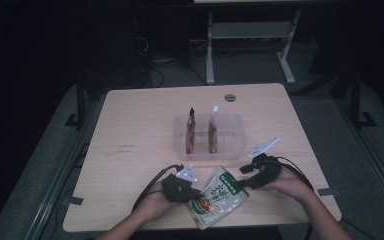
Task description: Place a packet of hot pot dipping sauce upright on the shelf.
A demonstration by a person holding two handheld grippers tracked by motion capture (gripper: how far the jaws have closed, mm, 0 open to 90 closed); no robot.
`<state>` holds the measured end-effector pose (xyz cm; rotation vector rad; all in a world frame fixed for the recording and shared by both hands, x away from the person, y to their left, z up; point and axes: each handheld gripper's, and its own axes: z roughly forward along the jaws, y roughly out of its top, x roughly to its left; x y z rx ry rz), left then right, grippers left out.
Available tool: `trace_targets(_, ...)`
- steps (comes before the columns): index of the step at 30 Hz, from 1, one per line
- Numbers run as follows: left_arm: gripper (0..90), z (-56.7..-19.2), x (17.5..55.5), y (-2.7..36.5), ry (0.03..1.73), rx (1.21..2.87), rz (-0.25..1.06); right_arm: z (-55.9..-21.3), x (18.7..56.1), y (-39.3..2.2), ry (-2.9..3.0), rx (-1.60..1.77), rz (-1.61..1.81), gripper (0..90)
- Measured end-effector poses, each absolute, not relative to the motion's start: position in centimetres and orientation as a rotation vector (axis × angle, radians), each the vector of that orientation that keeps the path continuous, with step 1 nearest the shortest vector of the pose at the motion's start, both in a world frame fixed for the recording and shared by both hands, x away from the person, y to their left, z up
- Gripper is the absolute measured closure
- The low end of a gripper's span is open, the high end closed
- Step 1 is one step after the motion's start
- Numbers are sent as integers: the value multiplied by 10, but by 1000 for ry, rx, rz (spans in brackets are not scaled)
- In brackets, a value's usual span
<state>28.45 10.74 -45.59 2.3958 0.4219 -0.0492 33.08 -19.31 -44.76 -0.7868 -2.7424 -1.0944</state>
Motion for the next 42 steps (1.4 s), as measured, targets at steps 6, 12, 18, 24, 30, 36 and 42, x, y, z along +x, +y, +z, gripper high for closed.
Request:
trace_targets(6,898,-446,284,114,349,2366,5,-451,336,-194,-2642,-793,-1153,333)
trace_targets(12,900,-429,284,127,303,2305,66,-448,339,-191,-2562,-763,-1225,333)
trace_targets(18,900,-416,282,139,253,2269,102,-448,344,-183,-2489,-737,-1273,333)
trace_targets(24,900,-408,277,142,222,2228,122,-451,351,-178,-2393,-707,-1318,333)
trace_targets(30,900,-404,275,140,204,2210,126,-452,352,-173,-2321,-656,-1325,371)
trace_targets(36,900,-405,277,142,230,2209,132,-451,351,-173,-2325,-637,-1314,513)
trace_targets(42,900,-406,282,148,265,2203,130,-445,350,-176,-2313,-641,-1356,654)
